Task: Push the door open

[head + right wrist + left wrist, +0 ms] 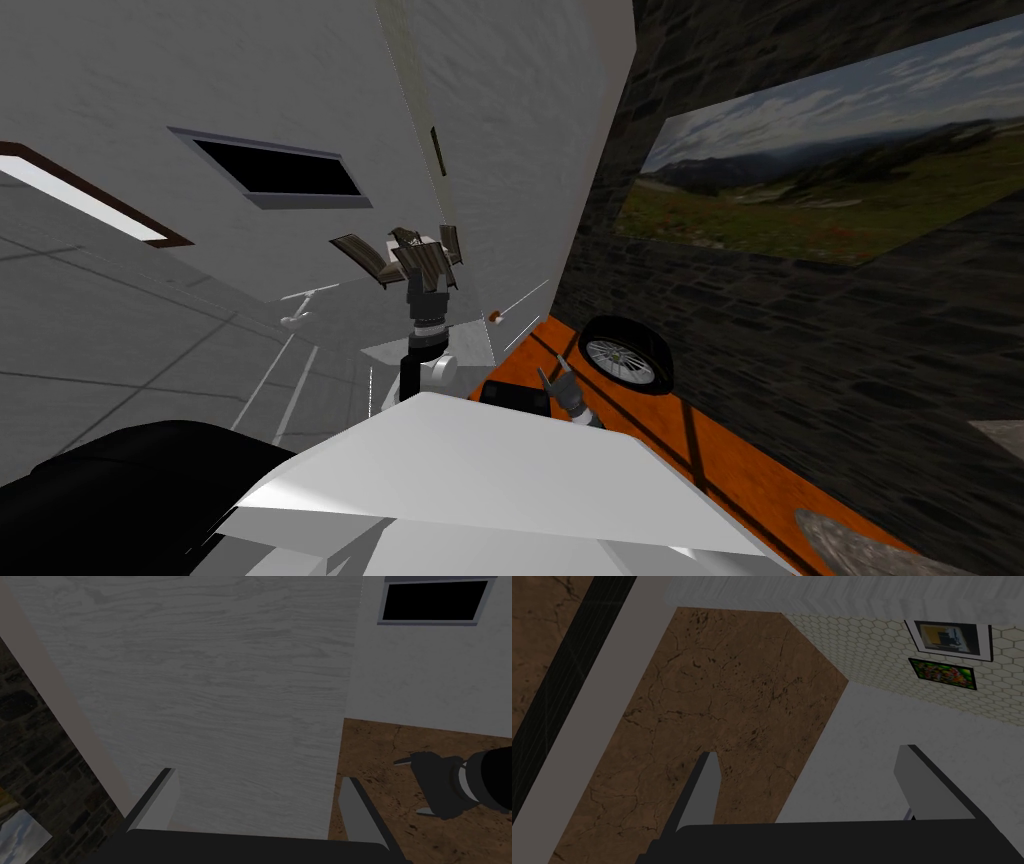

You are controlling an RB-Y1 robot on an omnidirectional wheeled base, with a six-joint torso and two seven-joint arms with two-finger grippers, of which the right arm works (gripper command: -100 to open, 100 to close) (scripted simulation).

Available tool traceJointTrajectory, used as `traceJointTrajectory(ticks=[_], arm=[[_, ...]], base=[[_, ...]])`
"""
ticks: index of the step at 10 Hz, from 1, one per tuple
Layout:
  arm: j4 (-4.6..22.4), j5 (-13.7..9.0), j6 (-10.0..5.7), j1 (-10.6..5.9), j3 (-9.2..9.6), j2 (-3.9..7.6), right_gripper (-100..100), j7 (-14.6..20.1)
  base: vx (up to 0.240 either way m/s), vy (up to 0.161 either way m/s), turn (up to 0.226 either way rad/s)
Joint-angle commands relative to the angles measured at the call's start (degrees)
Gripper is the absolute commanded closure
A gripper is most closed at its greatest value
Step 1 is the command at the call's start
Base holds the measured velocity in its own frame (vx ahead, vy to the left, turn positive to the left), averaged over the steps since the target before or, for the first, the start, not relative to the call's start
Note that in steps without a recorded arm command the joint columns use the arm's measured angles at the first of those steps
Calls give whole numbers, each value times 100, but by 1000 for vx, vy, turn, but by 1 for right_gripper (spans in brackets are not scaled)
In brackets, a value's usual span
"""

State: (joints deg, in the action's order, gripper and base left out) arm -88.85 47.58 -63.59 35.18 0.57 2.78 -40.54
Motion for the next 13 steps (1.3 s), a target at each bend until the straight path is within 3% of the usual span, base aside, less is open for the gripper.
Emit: traceJointTrajectory(ticks=[1, 13], arm=[[151, 180, -141, 35, 2, -23, -100, -147], [1245, 1419, -1005, 164, -14, -216, -100, -1069]], base=[[105, 11, -11], [103, 19, -8]])
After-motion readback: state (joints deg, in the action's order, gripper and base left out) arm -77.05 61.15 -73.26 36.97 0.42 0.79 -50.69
